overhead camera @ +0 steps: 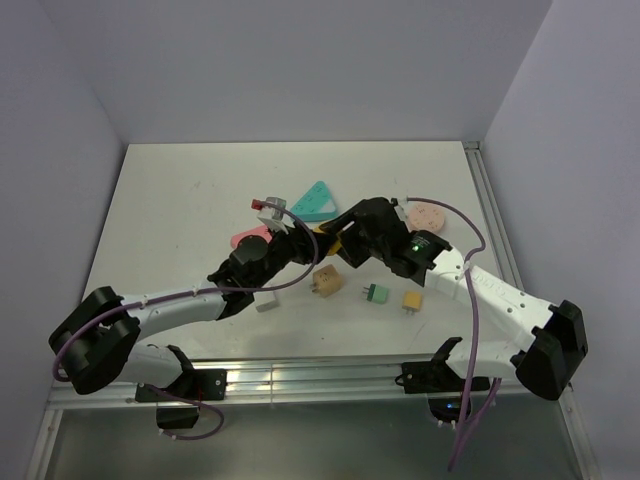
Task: Insert the plug
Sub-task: Pick up the plug from the center of the board.
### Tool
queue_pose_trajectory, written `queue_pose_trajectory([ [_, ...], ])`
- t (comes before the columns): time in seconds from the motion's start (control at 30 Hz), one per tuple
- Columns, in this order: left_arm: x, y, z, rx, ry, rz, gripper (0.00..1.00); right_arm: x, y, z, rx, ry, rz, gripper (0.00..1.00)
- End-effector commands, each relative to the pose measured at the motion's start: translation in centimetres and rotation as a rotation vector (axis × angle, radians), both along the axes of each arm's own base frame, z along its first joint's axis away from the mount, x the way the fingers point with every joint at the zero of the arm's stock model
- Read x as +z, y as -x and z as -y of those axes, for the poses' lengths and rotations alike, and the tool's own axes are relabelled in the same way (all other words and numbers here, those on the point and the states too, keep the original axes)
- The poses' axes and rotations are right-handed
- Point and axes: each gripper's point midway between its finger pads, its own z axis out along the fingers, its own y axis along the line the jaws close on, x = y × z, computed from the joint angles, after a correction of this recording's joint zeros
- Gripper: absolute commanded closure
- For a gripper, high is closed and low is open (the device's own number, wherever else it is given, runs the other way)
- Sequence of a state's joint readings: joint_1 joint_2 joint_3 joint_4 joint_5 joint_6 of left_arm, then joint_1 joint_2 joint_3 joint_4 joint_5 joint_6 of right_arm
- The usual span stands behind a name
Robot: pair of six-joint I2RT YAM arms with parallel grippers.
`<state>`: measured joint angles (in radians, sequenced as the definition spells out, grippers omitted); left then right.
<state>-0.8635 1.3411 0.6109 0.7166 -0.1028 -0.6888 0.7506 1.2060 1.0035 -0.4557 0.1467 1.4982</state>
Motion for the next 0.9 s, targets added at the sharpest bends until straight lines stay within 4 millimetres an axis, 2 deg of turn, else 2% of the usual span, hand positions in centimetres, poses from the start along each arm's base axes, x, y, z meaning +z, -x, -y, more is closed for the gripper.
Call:
queue_pose_trajectory([
  [0.0, 2.6, -0.2, 0.4, -0.004, 0.02, 0.069, 0.67, 2.7, -0.1, -0.1, 0.017, -0.026, 0.096, 0.62],
  [0.03, 2.8, -0.1, 0.4, -0.008, 0.02, 0.075, 0.7, 2.9, -0.1, 0.1, 0.011, -0.025, 0.101, 0.51],
  [0.07, 2.8, -0.1, 0.3, -0.009, 0.019, 0.074, 0.74, 2.5, 0.0, 0.2, 0.014, -0.019, 0.101, 0.47],
  [0.13, 2.9, 0.0, 0.2, -0.009, 0.019, 0.068, 0.79, 3.1, 0.0, 0.3, 0.008, -0.044, 0.128, 0.35],
  [0.3, 3.3, 0.4, 0.1, -0.017, 0.031, 0.059, 0.86, 3.3, -0.1, 0.7, 0.011, -0.03, 0.16, 0.12],
  [0.37, 3.1, 0.6, 0.1, -0.026, 0.025, 0.046, 0.93, 3.3, -0.2, 1.0, 0.01, -0.01, 0.166, 0.08],
  [0.53, 3.3, 1.4, -0.5, -0.034, 0.039, 0.03, 0.98, 3.6, -0.5, 1.8, -0.002, 0.025, 0.192, 0.04],
  [0.63, 3.6, 1.8, -1.7, -0.003, 0.033, 0.004, 0.99, 3.4, -0.7, 3.6, -0.029, 0.11, 0.22, 0.04],
  [0.7, 3.8, 2.0, -2.7, 0.024, 0.002, -0.056, 1.0, 3.3, -0.8, 5.8, -0.072, 0.2, 0.248, 0.04],
  [0.77, 4.8, 2.6, -3.5, 0.03, -0.013, -0.077, 1.0, 3.2, -0.6, 7.2, -0.051, 0.273, 0.305, 0.04],
  [0.83, 5.3, 3.1, -4.0, 0.029, -0.023, -0.091, 1.0, 3.0, -0.8, 7.5, -0.016, 0.291, 0.379, 0.04],
  [0.87, 6.5, 3.3, -4.3, 0.029, -0.01, -0.085, 1.0, 3.5, -0.5, 7.8, 0.016, 0.317, 0.433, 0.04],
])
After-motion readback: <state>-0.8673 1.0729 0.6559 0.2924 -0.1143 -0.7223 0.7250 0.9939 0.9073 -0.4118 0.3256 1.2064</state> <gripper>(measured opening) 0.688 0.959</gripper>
